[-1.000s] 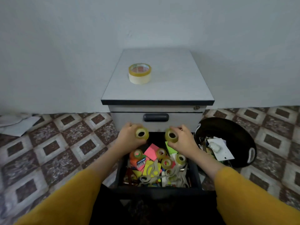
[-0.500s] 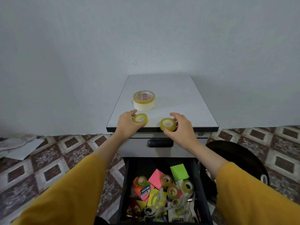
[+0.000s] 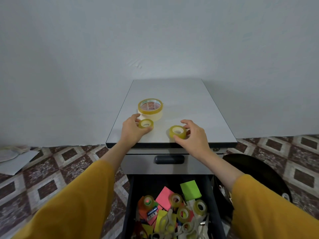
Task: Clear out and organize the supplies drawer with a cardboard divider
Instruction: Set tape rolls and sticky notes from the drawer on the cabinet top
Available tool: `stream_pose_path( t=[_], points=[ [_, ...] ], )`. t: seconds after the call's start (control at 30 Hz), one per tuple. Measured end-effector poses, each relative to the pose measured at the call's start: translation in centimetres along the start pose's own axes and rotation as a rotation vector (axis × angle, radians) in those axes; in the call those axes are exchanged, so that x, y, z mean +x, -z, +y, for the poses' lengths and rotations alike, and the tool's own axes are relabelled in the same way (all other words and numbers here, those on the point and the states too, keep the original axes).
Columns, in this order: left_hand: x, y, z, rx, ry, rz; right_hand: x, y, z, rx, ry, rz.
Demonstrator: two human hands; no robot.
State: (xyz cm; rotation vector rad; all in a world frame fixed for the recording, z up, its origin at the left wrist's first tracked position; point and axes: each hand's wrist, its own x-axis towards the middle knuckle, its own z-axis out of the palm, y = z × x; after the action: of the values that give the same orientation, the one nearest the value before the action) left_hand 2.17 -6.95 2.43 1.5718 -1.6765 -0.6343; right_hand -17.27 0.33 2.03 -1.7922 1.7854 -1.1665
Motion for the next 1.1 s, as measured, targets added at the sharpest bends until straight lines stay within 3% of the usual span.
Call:
stream_pose_path(
  t=[0.3, 0.73, 0.93, 1.1],
  points=[
    [1.2, -1.0, 0.1, 0.001, -0.034, 0.022, 0.8, -1.4, -0.4, -0.014, -0.007, -0.024],
    [1.9, -0.7, 0.7, -0.035, 0.072, -0.002, 0.5, -2.0, -0.9, -0.030, -0.017, -0.046],
    [-0.1, 1.8, -2.6, 0.385, -0.128, -0.097, 0.6, -3.1, -2.3, 0.008, 0.002, -0.061],
    [-0.9, 2.1, -4.3, 0.472, -0.160, -0.185, 0.9, -4.6, -3.6, 0.021, 0.034, -0.095]
  ],
)
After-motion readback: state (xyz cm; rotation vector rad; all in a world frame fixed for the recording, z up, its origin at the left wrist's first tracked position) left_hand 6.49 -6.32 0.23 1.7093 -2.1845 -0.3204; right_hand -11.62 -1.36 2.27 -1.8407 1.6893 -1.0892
